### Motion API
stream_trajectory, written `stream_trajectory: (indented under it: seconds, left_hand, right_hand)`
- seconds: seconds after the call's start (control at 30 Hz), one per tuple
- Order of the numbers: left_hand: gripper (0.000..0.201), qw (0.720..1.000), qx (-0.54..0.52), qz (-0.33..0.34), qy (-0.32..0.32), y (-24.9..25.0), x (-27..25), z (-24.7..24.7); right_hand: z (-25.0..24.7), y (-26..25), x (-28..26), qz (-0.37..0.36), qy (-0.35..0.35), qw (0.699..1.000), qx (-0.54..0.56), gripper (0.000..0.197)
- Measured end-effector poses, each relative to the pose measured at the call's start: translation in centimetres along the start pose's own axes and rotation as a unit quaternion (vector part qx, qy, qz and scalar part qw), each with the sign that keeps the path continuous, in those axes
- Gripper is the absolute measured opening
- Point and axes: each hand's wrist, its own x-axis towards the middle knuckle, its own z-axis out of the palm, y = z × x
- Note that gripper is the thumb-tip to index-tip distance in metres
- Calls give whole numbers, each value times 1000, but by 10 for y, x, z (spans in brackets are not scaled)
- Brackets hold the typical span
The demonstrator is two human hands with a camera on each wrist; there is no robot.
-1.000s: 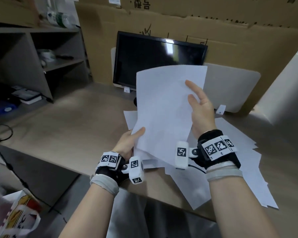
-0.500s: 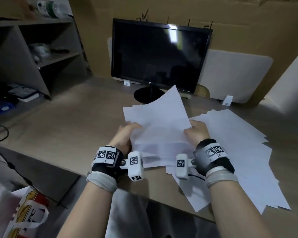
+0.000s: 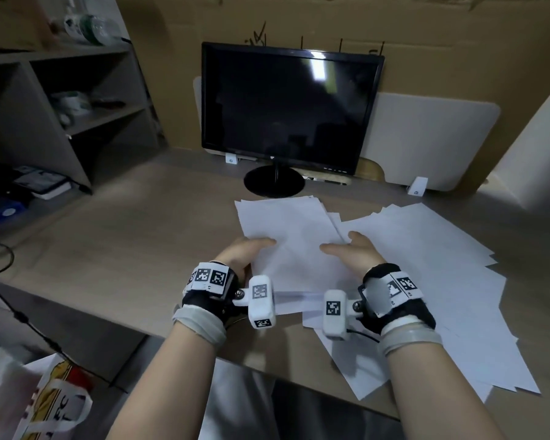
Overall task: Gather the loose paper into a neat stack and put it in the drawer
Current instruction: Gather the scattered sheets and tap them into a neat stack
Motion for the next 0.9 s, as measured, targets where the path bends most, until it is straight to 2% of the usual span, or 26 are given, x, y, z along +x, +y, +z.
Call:
stream_trajectory:
  seconds: [0.13,0.23,0.37,0.4,0.47,0.57,0.73,0.9]
  left_hand:
    - [28,999,-3,31,19,-10,5,7]
    - [50,995,-46,74,45,-16,8,4]
    - [56,980,-101,163,48,-12,0,-5]
    - [55,976,-106,185,45,-8,-3,-8]
    - [49,969,-104,221,47,1,-7,-13]
    - [47,962,-88,255,45,11,-15,-17]
    - [51,950,-72,300,45,23,-28,-8]
    - [34,934,-63,345,71,48,-39,9]
  right_hand:
    - [-3,6,-5,-3,-1,999,47,90]
    - [-4,9,-10,-11,15,998,60,84]
    - [-4,6,-14,-18,6,995,100,82]
    - [-4,6,-14,-24,-2,992,124,75]
    - [-4,-1,-23,-47,-19,982,180,47]
    - [-6,-15,-34,-127,-10,970,206,22]
    - [-15,-32,-40,-192,48,961,192,35]
    - [-23,-42,-51,-234,105,949,183,33]
